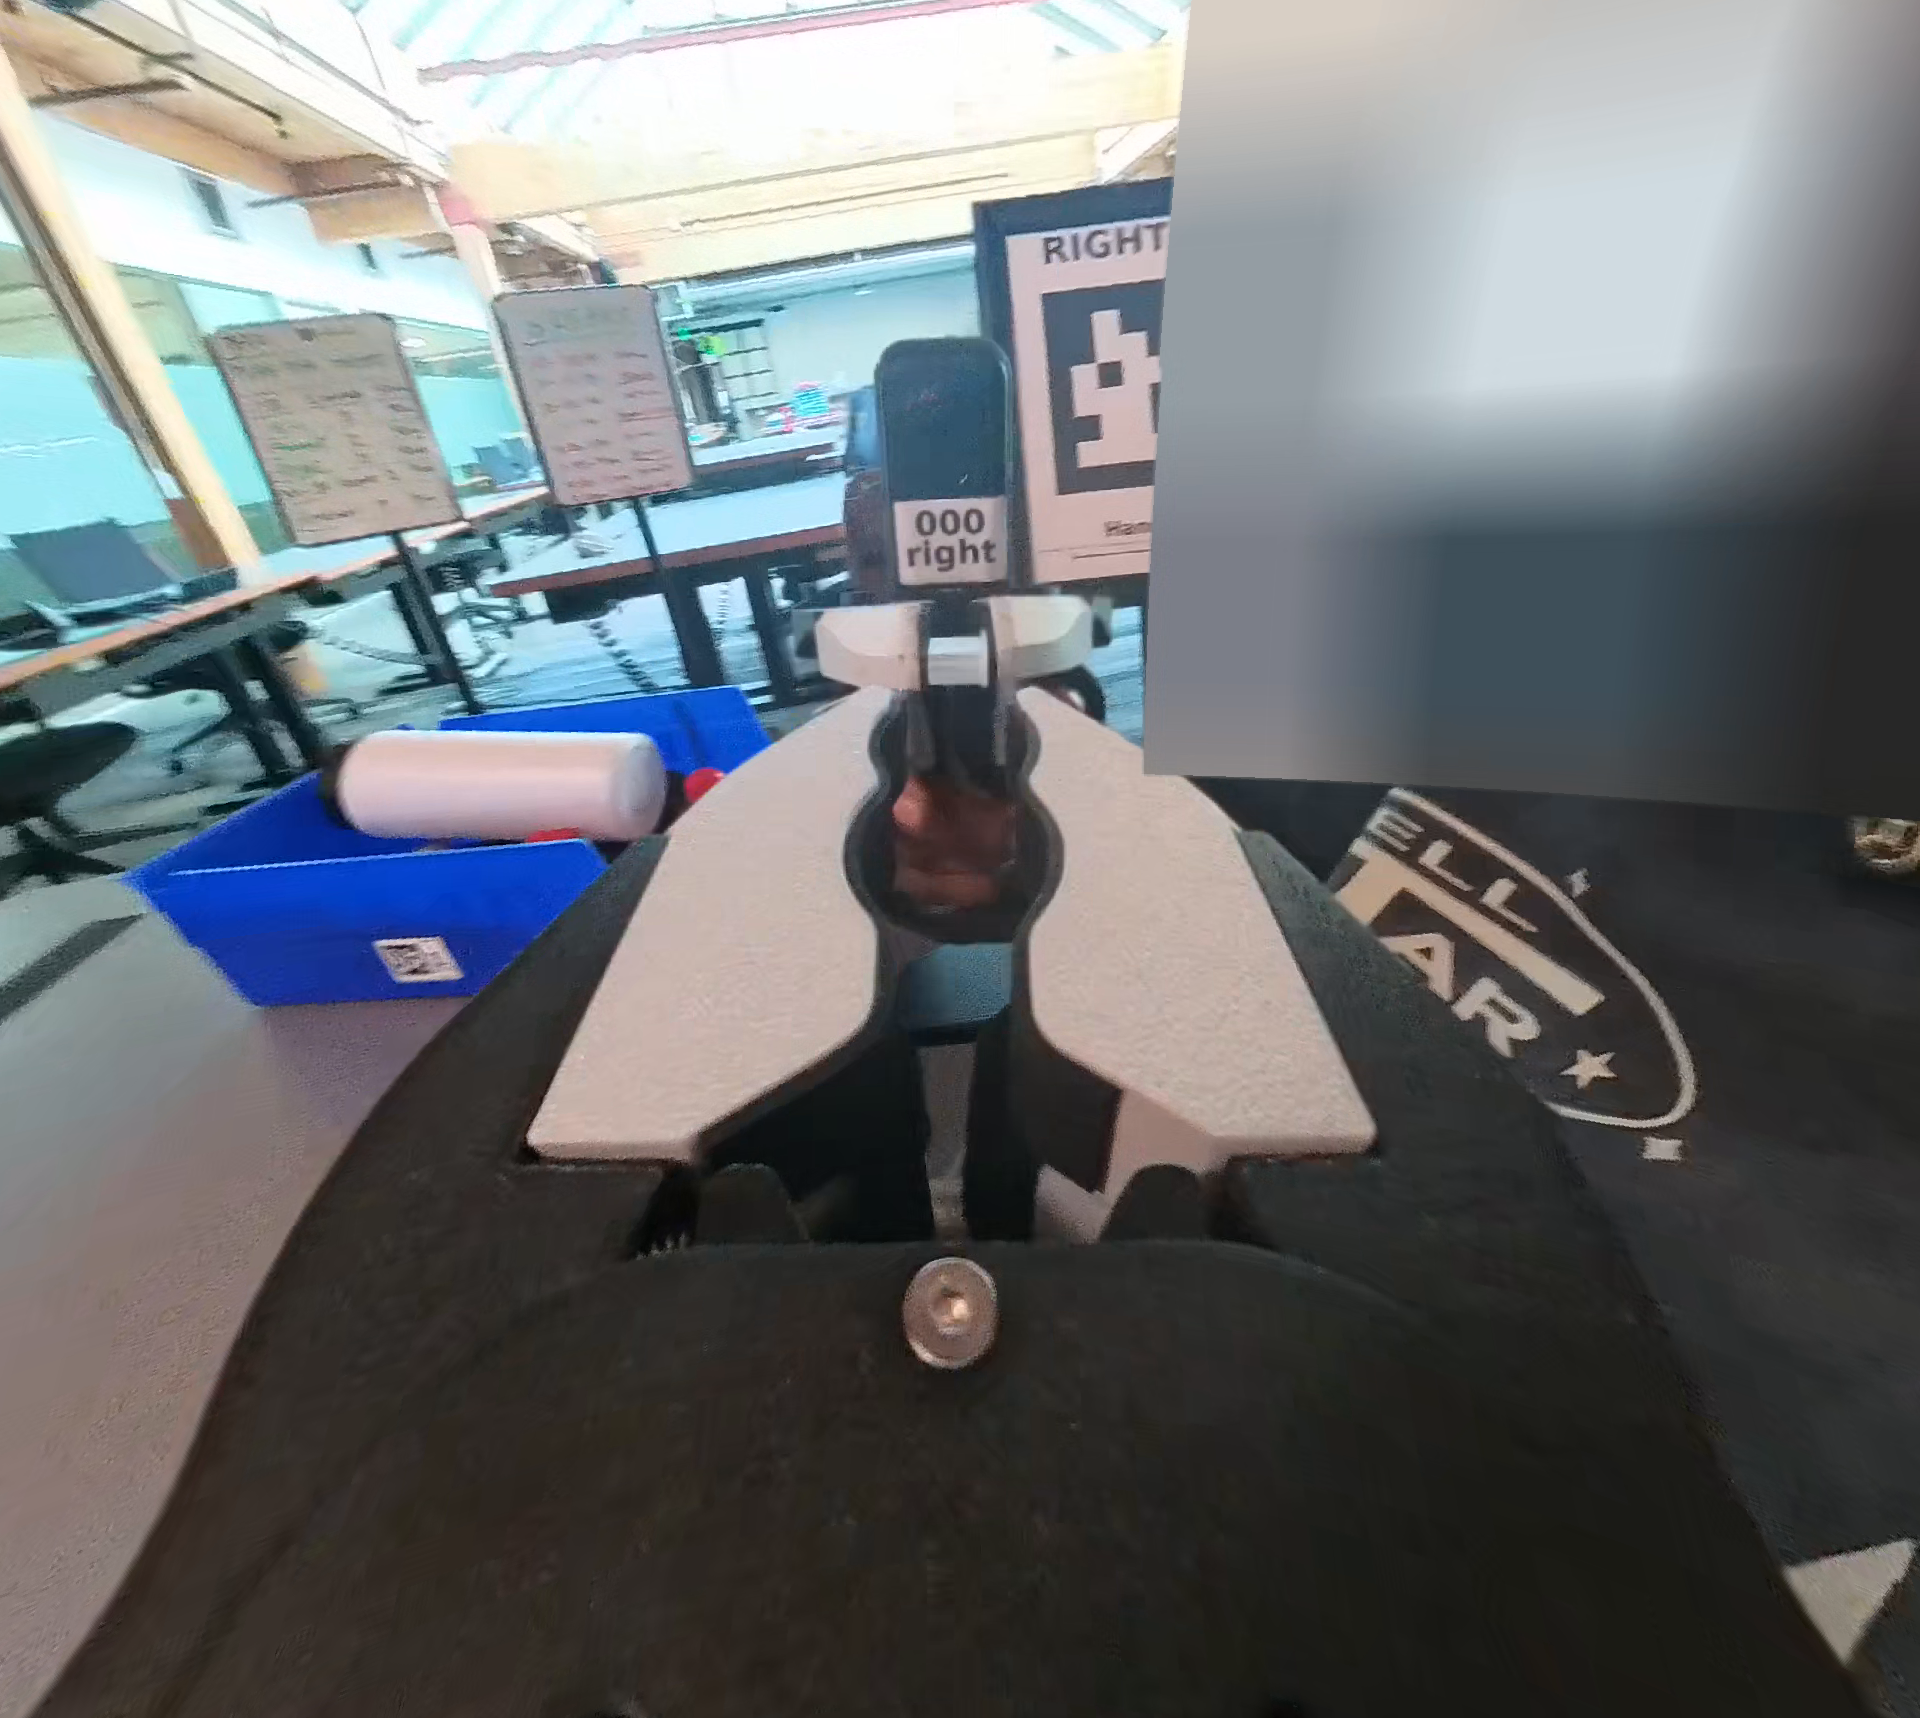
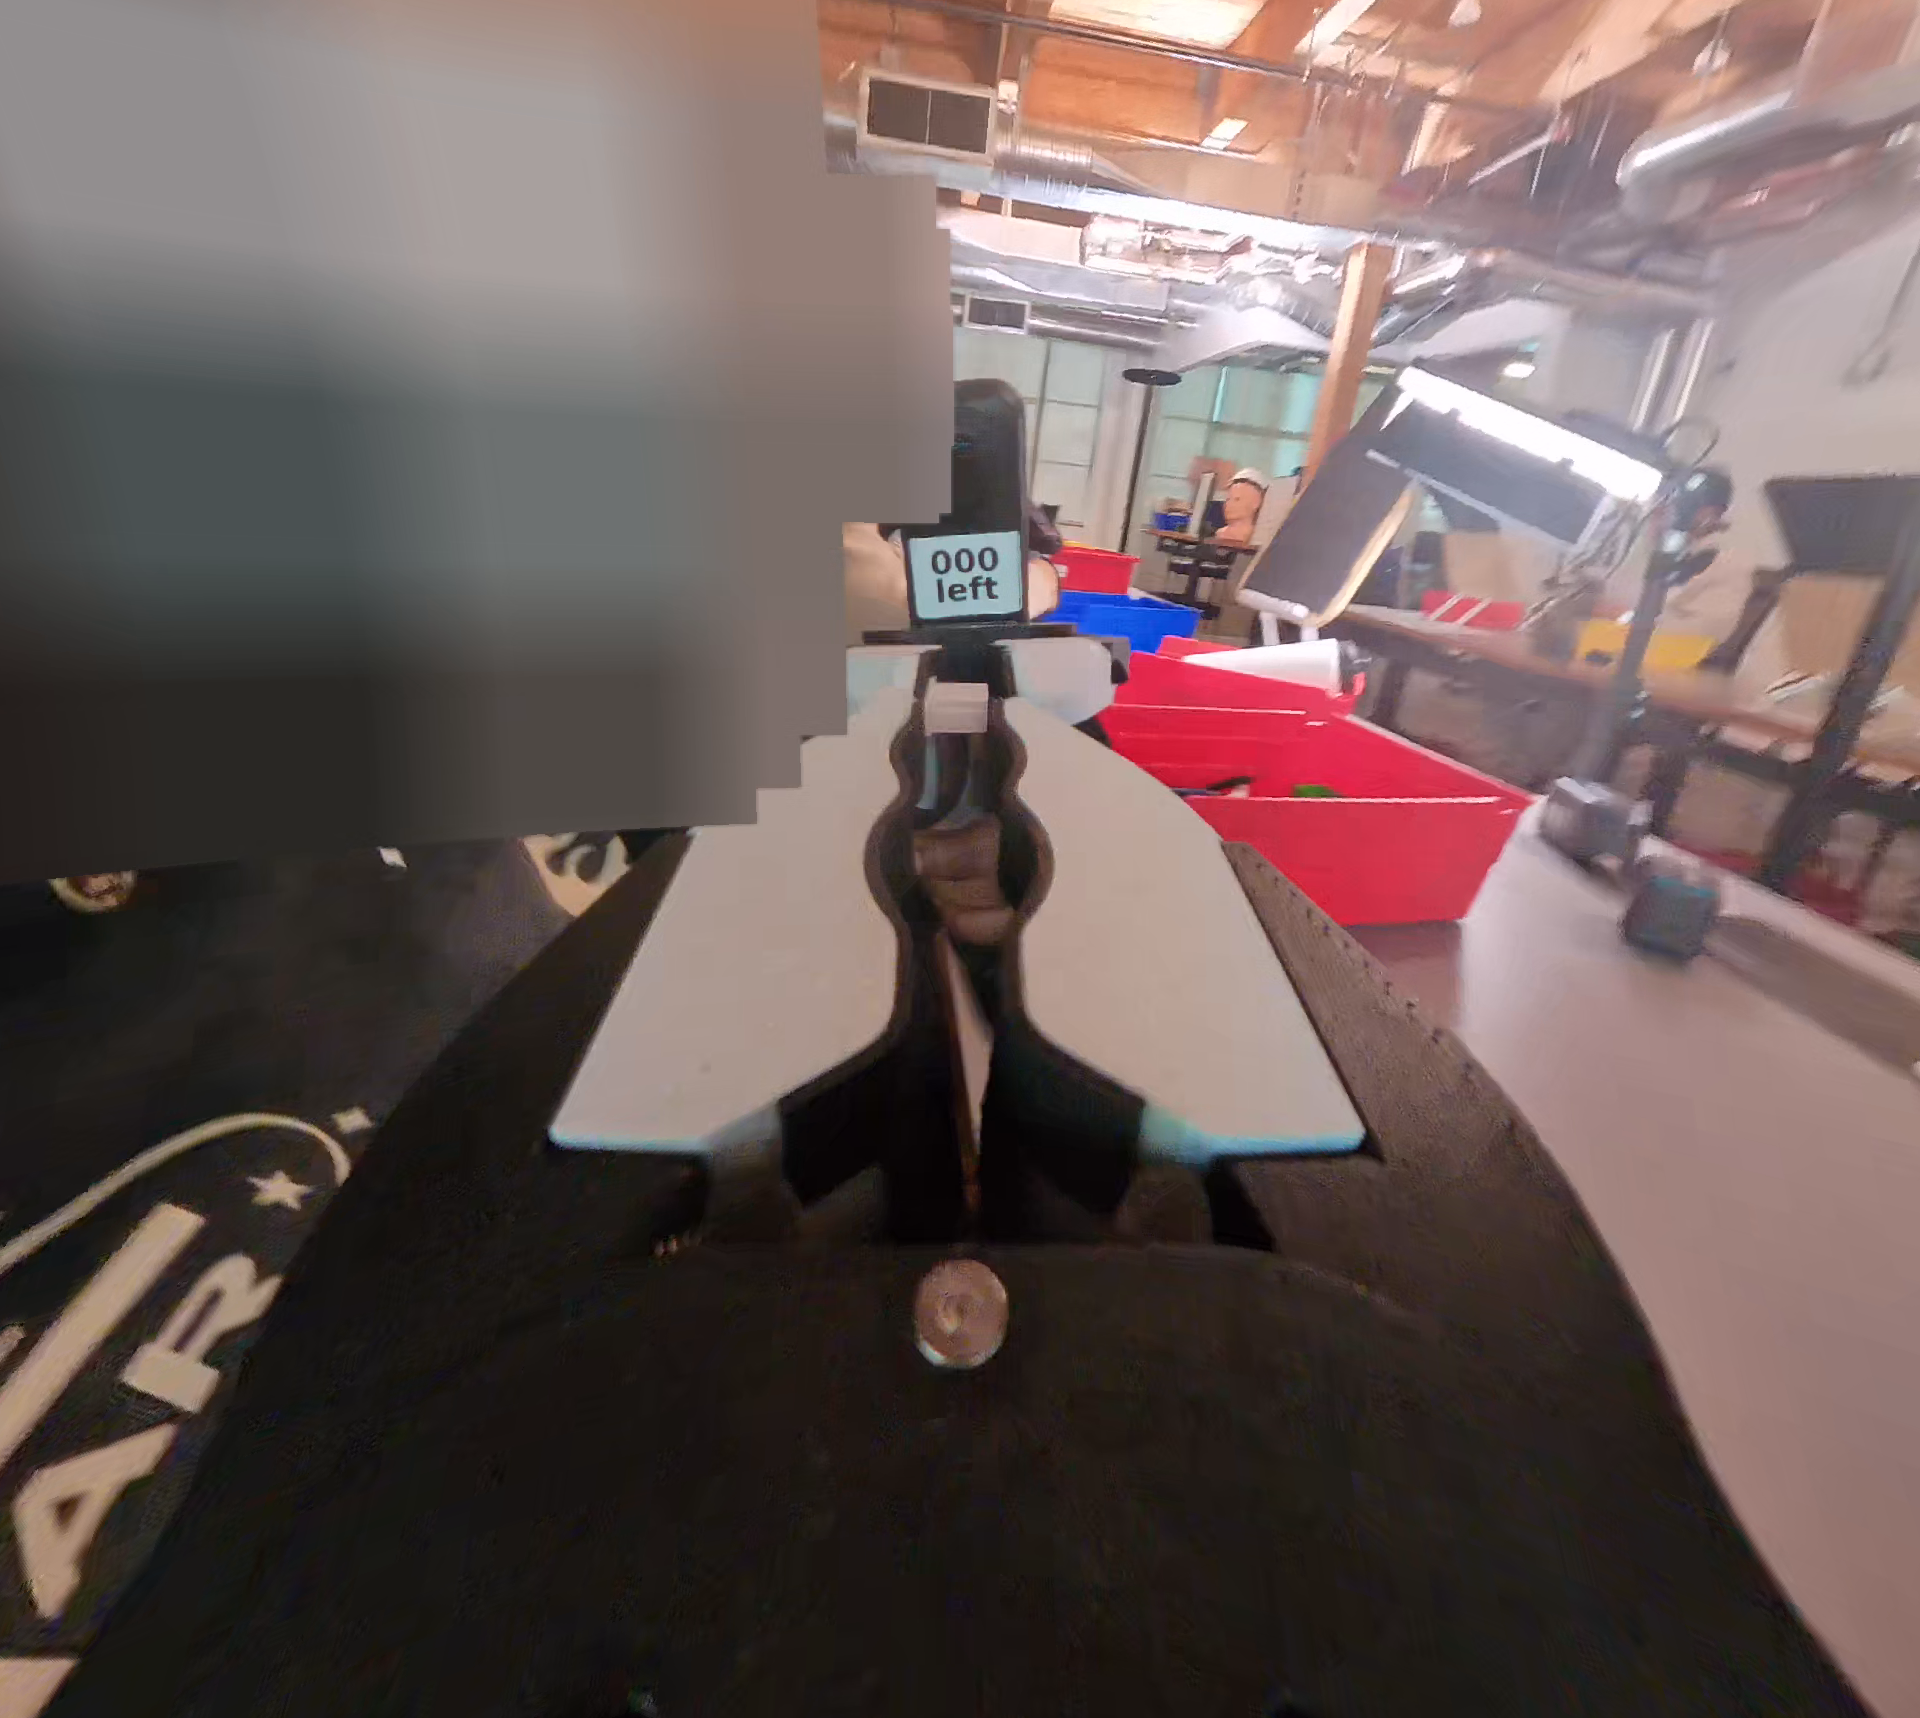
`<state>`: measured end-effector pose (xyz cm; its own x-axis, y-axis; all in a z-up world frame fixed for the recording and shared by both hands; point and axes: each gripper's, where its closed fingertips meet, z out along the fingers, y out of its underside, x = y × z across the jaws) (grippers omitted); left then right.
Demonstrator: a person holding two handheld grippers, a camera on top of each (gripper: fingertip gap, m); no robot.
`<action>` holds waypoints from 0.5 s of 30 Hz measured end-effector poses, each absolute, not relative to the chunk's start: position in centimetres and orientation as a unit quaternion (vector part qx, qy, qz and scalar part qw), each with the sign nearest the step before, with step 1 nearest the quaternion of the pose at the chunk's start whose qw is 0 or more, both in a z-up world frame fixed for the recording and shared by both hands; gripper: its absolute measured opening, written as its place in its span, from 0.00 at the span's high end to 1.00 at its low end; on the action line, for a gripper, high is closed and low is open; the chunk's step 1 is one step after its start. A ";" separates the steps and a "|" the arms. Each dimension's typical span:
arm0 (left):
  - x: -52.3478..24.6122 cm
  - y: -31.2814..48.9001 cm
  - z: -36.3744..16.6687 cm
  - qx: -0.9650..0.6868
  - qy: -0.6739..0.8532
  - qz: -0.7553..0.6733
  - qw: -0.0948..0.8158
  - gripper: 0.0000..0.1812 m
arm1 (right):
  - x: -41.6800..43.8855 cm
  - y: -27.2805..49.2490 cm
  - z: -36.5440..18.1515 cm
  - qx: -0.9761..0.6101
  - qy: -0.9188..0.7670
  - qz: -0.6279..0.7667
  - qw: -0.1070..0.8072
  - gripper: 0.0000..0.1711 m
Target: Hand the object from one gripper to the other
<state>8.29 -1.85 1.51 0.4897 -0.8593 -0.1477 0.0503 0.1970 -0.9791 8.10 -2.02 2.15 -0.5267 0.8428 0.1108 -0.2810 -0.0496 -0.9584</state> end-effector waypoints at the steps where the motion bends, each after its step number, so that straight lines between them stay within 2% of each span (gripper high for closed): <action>1: 8.4 -2.0 1.6 -0.532 0.377 -0.346 0.675 0.90 | 8.1 -2.1 2.1 -0.247 -0.559 0.665 0.429 0.94; 15: 8.6 -2.6 1.6 -0.509 0.407 -0.316 0.690 0.94 | 8.0 -2.9 1.5 -0.234 -0.581 0.641 0.444 0.94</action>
